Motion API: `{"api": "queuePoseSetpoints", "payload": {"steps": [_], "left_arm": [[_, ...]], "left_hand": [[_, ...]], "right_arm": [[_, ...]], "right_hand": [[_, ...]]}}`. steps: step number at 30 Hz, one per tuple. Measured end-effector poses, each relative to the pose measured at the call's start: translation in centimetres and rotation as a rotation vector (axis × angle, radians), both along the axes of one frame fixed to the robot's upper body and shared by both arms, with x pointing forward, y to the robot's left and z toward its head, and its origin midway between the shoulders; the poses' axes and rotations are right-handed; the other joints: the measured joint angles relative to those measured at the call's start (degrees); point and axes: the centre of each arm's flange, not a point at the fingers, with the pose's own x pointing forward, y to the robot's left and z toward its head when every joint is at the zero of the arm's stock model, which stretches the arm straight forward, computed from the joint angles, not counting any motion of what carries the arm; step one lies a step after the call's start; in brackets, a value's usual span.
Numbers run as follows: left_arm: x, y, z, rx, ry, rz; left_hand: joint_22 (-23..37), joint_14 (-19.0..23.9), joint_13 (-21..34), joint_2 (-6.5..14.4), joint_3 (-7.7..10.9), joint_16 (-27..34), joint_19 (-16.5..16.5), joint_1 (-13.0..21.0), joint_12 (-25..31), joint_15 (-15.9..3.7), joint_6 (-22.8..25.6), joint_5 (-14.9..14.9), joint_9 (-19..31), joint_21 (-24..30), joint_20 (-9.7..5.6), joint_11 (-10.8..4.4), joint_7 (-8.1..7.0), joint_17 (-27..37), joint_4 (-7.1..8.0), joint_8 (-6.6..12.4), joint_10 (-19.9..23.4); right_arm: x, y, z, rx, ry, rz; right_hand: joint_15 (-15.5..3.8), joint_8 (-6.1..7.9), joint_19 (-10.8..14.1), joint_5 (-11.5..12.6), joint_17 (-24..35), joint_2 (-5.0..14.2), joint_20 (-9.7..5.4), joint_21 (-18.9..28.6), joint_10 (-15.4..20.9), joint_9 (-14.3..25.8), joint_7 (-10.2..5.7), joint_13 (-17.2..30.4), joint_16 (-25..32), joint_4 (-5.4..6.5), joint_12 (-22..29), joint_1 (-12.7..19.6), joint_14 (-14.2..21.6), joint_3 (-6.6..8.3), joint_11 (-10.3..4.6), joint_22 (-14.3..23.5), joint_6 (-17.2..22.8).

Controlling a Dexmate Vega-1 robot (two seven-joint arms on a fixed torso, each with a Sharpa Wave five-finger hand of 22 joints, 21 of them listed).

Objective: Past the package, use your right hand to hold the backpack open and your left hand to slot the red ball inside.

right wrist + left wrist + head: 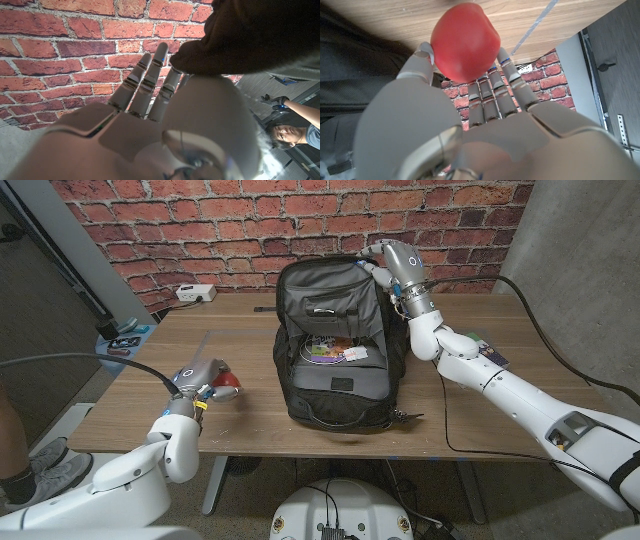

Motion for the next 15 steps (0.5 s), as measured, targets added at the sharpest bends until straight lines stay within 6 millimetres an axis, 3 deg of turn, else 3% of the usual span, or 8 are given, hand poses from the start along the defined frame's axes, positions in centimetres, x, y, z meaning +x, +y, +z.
{"api": "queuePoseSetpoints", "payload": {"steps": [15], "left_arm": [[-1.4, -1.6, 1.1, -0.03, -0.013, -0.084]], "left_hand": [[0.0, 0.0, 0.0, 0.1, -0.23, -0.2, -0.7, -0.1, 0.1, 0.0, 0.1, 0.4, 0.0, 0.0, 0.3, 0.0, 0.08, 0.5, 0.23, 0.01, 0.0]], "right_arm": [[-0.5, 0.2, 0.1, 0.003, -0.001, -0.005]], "right_hand": [[0.0, -0.01, 0.0, -0.2, 0.0, -0.06, 0.0, 0.0, 0.2, 0.0, 0.02, 0.2, 0.0, 0.0, 0.1, 0.1, 0.0, 0.0, -0.18, 0.0, 0.0]]}}
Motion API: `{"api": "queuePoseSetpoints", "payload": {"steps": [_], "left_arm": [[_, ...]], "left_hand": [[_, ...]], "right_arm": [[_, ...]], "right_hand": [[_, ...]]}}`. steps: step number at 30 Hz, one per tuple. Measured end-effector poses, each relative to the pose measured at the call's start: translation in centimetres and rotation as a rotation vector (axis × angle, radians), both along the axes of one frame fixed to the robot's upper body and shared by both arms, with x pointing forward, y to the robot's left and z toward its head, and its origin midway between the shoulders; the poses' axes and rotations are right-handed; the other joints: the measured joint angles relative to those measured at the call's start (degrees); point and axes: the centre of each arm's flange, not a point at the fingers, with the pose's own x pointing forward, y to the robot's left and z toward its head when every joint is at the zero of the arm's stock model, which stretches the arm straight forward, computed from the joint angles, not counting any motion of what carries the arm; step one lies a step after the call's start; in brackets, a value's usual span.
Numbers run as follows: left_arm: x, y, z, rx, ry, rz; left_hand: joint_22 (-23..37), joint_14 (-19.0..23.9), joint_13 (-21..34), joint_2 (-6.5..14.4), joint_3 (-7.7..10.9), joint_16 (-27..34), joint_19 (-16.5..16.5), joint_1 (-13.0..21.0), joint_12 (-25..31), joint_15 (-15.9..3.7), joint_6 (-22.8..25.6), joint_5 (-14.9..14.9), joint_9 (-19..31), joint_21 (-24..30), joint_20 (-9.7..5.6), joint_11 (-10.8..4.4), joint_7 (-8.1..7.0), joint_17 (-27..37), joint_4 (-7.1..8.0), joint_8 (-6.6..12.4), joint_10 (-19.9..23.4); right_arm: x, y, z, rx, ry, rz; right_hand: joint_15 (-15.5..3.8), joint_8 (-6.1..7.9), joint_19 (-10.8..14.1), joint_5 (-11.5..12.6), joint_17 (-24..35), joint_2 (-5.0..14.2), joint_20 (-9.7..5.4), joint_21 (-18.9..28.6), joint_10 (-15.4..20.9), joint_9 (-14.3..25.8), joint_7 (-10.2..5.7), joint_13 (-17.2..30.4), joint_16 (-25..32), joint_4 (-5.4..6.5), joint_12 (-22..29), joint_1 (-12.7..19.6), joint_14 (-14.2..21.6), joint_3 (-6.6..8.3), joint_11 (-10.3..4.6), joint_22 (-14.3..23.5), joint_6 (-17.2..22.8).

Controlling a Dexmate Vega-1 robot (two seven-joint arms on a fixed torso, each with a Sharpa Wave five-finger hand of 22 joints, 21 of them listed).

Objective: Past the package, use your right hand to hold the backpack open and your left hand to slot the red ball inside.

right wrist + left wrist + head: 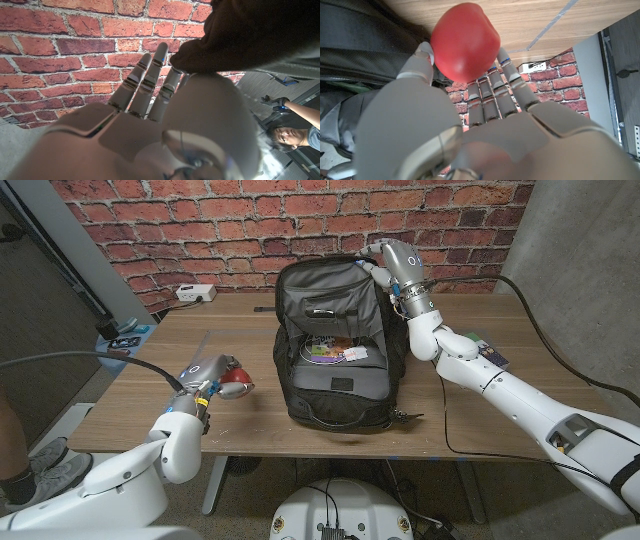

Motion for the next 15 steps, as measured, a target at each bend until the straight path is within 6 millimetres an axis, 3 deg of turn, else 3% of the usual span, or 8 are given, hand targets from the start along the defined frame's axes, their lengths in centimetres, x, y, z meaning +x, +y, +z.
{"api": "queuePoseSetpoints", "payload": {"steps": [15], "left_arm": [[-1.01, -1.01, 1.1, -0.007, -0.019, -0.058]], "left_hand": [[0.0, 0.4, 0.0, 0.0, -0.17, 0.4, -0.1, 0.0, 0.3, 0.19, 0.0, 0.2, 0.0, 0.4, -0.09, 0.0, 0.0, 0.5, 0.16, 0.04, 0.0]], "right_arm": [[-0.27, 0.06, 0.06, 0.008, -0.003, -0.006]], "right_hand": [[0.0, -0.16, 0.0, 0.2, 0.2, 0.0, 0.0, 0.0, 0.0, 0.0, 0.07, 0.2, -0.4, 0.0, 0.0, 0.0, 0.0, 0.0, 0.0, 0.0, -0.1]]}}
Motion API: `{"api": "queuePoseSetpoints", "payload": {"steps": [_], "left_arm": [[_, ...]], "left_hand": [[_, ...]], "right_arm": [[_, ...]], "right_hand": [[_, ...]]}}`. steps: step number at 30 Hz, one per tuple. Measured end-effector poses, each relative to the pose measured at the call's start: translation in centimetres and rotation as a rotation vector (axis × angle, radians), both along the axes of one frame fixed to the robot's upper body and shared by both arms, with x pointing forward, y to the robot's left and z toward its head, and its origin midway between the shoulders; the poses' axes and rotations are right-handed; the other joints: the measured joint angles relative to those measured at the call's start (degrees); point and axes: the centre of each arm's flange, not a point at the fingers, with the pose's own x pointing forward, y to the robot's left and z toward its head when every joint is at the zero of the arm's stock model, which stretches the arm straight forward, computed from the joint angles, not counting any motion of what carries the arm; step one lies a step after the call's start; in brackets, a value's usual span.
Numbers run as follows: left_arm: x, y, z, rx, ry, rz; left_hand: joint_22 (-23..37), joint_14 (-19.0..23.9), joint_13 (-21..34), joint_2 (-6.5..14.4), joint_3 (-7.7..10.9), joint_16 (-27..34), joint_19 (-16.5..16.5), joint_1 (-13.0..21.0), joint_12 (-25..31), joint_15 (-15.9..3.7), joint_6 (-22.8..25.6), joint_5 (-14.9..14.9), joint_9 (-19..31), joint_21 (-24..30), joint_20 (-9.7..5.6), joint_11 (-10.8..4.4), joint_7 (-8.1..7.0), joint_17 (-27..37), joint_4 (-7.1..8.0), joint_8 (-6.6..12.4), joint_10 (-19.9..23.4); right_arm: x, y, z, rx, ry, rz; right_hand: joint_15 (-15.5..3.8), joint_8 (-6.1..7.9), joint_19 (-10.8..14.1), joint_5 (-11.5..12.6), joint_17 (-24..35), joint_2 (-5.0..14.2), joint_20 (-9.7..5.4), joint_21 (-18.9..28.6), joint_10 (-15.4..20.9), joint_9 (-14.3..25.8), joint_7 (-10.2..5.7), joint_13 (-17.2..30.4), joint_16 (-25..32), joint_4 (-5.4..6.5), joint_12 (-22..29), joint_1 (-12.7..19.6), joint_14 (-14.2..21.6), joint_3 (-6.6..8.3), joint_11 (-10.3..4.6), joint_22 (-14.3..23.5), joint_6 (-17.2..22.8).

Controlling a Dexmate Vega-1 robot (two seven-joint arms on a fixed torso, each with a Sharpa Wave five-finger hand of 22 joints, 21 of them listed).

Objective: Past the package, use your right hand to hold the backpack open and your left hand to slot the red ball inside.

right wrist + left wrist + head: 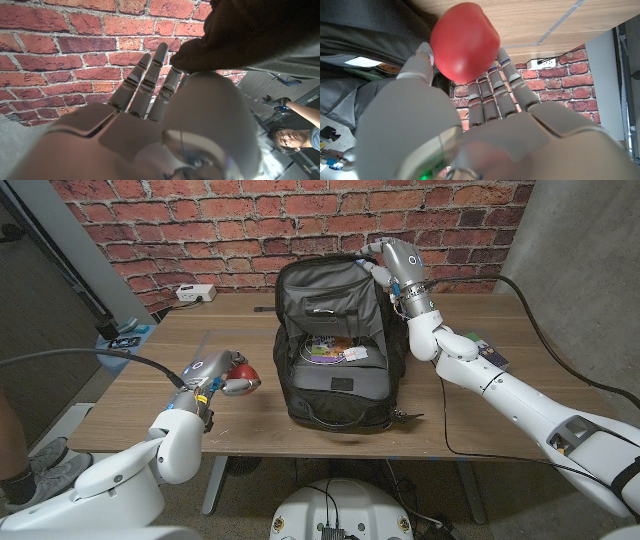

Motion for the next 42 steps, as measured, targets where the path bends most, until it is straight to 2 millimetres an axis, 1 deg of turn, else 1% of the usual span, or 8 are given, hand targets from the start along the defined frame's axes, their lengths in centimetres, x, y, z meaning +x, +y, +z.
{"api": "queuePoseSetpoints", "payload": {"steps": [7, 10, 11, 16, 22, 25, 36, 42], "left_arm": [[-0.1, -0.4, 0.6, 0.0, -0.009, -0.024], [-0.2, -0.6, 0.9, 0.001, -0.013, -0.034], [-0.2, -0.6, 1.0, 0.001, -0.015, -0.038], [-0.2, -0.9, 1.4, 0.001, -0.022, -0.054], [-0.1, -1.4, 2.0, -0.001, -0.031, -0.081], [-0.1, -1.7, 2.1, -0.001, -0.033, -0.097], [0.2, -2.5, 2.6, -0.016, -0.037, -0.146], [0.1, -2.9, 2.8, -0.022, -0.032, -0.171]], "left_hand": [[0.0, 0.0, 0.0, 0.0, 0.0, 0.0, 0.0, 0.0, 0.4, 0.0, 0.0, 0.0, 0.0, 0.2, 0.0, 0.12, 0.02, 0.4, 0.0, 0.04, 0.1], [0.0, 0.1, 0.0, 0.1, -0.01, 0.0, 0.0, -0.1, 0.4, -0.11, 0.0, 0.0, 0.0, 0.2, 0.0, 0.32, 0.02, 0.4, -0.01, 0.67, 0.3], [0.0, 0.1, 0.0, 0.1, -0.11, 0.0, 0.0, -0.1, 0.4, -0.11, 0.0, 0.0, 0.0, 0.2, 0.0, 0.32, 0.02, 0.4, 0.08, 0.67, 0.3], [0.0, 0.2, 0.0, 0.1, -0.33, 0.0, 0.0, -0.1, 0.4, -0.18, 0.0, 0.0, 0.0, 0.2, 0.0, 0.32, 0.02, 0.5, 0.14, 0.68, 0.3], [0.0, 0.2, 0.3, 0.1, -0.4, 0.0, -0.3, -0.1, 0.4, -0.18, 0.0, 0.0, 0.0, 0.2, 0.32, 0.31, 0.01, 0.8, 0.07, 0.68, 0.3], [0.0, 0.2, 0.3, 0.1, -0.41, 0.0, -0.6, -0.1, 0.4, -0.18, 0.0, 0.2, 0.0, 0.2, 0.0, 0.31, 0.01, 0.8, 0.07, 0.68, 0.3], [0.0, 0.2, 0.3, 0.2, -0.56, 0.0, -0.6, -0.2, 0.6, -0.18, 0.0, 0.4, 0.0, 0.4, 0.0, 0.31, 0.01, 1.2, -0.07, 0.69, 0.3], [0.0, 0.4, 0.3, 0.2, -0.8, -0.2, -0.6, -0.2, 0.7, 0.02, 0.0, 0.4, 0.0, 0.6, 0.0, 0.31, 0.01, 1.3, 0.15, 1.0, 0.3]], "right_arm": [[0.0, 0.1, 0.0, 0.003, 0.0, 0.0], [0.0, 0.1, 0.1, 0.004, 0.0, 0.0], [0.0, 0.1, 0.1, 0.005, 0.0, 0.0], [0.0, 0.1, 0.0, 0.006, 0.002, 0.0], [-0.4, 0.1, -0.1, 0.004, 0.004, 0.003], [-0.6, 0.1, -0.2, 0.003, 0.004, 0.005], [-1.4, 0.2, -0.5, -0.005, 0.011, 0.003], [-1.7, 0.3, -0.8, -0.007, 0.013, 0.003]], "right_hand": [[0.0, 0.0, 0.0, 0.0, 0.1, 0.0, 0.0, 0.0, 0.0, 0.0, 0.01, 0.2, 0.0, 0.0, 0.0, 0.0, 0.0, 0.0, 0.0, 0.0, 0.0], [0.0, 0.0, 0.0, 0.0, 0.1, -0.02, 0.0, 0.0, 0.0, 0.0, 0.01, 0.2, 0.0, 0.24, -0.1, 0.0, 0.0, -0.24, 0.0, 0.0, 0.0], [0.0, -0.01, 0.0, 0.0, 0.1, 0.12, 0.0, 0.0, 0.0, 0.0, 0.01, 0.2, 0.0, 0.24, -0.1, 0.6, 0.0, -0.24, 0.0, 0.0, 0.0], [0.0, -0.04, 0.0, 0.0, 0.1, 0.14, 0.0, 0.0, 0.0, 0.0, 0.01, 0.2, 0.0, 0.24, -0.1, 0.6, 0.0, -0.24, 0.0, 0.0, 0.0], [0.0, -0.05, 0.0, 0.0, 0.1, 0.17, 0.0, 0.0, 0.0, 0.0, 0.01, 0.2, 0.0, 0.24, -0.1, 0.6, 0.0, -0.24, 0.0, 0.0, 0.0], [0.0, -0.05, 0.0, -0.1, 0.1, 0.21, 0.0, 0.0, 0.0, 0.0, 0.01, 0.2, 0.0, 0.24, -0.1, 0.5, 0.0, -0.24, 0.0, 0.0, 0.0], [0.0, -0.17, 0.0, -0.2, 0.1, 0.33, 0.0, 0.0, 0.0, 0.0, 0.02, 0.4, 0.0, 0.24, -0.4, 0.4, 0.0, -0.24, 0.0, 0.0, 0.0], [0.0, -0.17, 0.0, -0.2, 0.1, 0.33, 0.0, 0.0, 0.0, 0.0, 0.02, 0.3, 0.0, 0.24, -0.5, 0.4, 0.0, -0.24, 0.0, 0.0, 0.0]]}}
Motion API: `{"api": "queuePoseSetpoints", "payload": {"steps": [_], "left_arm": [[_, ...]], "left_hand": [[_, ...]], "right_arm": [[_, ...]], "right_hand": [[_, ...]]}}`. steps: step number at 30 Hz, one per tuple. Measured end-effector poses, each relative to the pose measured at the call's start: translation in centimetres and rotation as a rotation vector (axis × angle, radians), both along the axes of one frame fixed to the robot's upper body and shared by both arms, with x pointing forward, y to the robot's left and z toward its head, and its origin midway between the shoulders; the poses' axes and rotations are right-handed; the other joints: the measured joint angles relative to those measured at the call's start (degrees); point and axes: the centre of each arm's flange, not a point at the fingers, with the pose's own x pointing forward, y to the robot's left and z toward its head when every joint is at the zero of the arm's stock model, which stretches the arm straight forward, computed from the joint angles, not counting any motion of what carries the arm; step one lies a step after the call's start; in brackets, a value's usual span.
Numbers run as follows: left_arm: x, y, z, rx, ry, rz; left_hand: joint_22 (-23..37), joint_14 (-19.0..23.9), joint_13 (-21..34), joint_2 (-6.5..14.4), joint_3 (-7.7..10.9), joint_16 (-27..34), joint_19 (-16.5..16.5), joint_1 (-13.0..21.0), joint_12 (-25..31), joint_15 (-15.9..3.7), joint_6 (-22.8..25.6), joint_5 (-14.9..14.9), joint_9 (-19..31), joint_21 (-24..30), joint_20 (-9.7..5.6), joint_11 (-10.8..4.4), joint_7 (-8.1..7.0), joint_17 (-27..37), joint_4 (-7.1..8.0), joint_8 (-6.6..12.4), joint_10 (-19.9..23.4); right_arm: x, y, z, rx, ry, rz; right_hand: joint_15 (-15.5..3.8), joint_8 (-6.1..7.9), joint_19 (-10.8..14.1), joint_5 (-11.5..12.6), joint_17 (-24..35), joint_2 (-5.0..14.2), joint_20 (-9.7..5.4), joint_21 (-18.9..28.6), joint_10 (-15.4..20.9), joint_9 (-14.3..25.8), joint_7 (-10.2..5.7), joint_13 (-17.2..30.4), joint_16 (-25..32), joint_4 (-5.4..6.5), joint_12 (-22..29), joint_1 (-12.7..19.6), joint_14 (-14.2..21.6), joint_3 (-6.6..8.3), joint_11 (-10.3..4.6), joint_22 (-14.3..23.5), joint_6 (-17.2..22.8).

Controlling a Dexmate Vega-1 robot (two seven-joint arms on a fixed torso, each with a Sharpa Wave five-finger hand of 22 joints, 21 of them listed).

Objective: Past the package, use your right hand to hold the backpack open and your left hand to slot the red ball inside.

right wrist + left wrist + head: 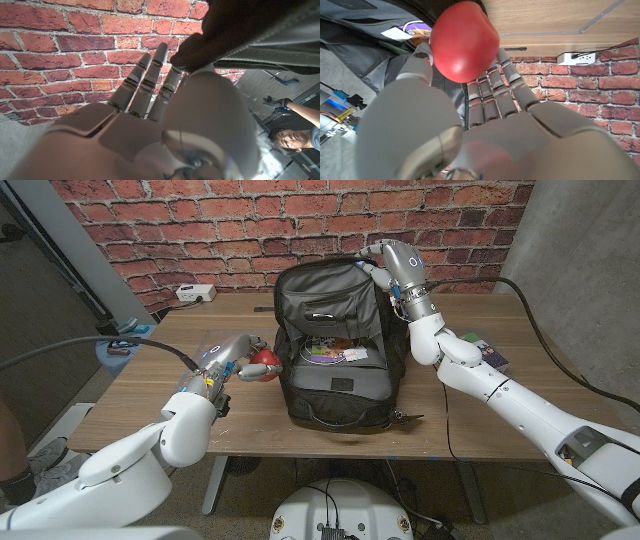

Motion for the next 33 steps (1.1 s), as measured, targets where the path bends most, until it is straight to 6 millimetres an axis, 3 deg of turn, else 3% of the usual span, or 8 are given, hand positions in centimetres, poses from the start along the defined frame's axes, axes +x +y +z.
{"api": "queuePoseSetpoints", "payload": {"steps": [19, 33], "left_arm": [[-1.0, -1.0, 1.5, 0.002, -0.028, -0.087], [0.8, -2.1, 2.8, 0.038, -0.065, -0.158]], "left_hand": [[0.0, 0.2, 0.0, 0.0, -0.32, -0.1, 0.0, 0.0, 0.0, 0.2, 0.2, 0.3, 0.0, 0.2, 0.0, 0.32, 0.23, 0.6, -0.16, 0.01, 0.3], [0.0, 0.2, 0.0, 0.0, -0.48, 0.2, -0.3, 0.0, 0.2, 0.2, 0.3, 0.7, 0.0, 0.5, 0.31, 0.31, 0.32, 0.8, -0.31, 0.01, 0.3]], "right_arm": [[-0.9, 0.6, -0.6, -0.005, 0.004, 0.01], [-1.6, 0.8, -1.0, -0.006, 0.001, 0.009]], "right_hand": [[0.0, -0.01, 0.0, 0.2, 0.3, -0.02, 0.0, 0.0, 0.0, 0.1, 0.0, 0.2, 0.0, 0.0, 0.0, 0.0, 0.0, 0.0, 0.0, 0.0, 0.0], [0.0, -0.23, 0.0, 0.2, 0.3, -0.03, 0.0, 0.0, 0.0, 0.3, -0.25, 0.1, -0.1, 0.0, 0.0, 0.0, 0.0, 0.0, 0.0, 0.0, 0.3]]}}
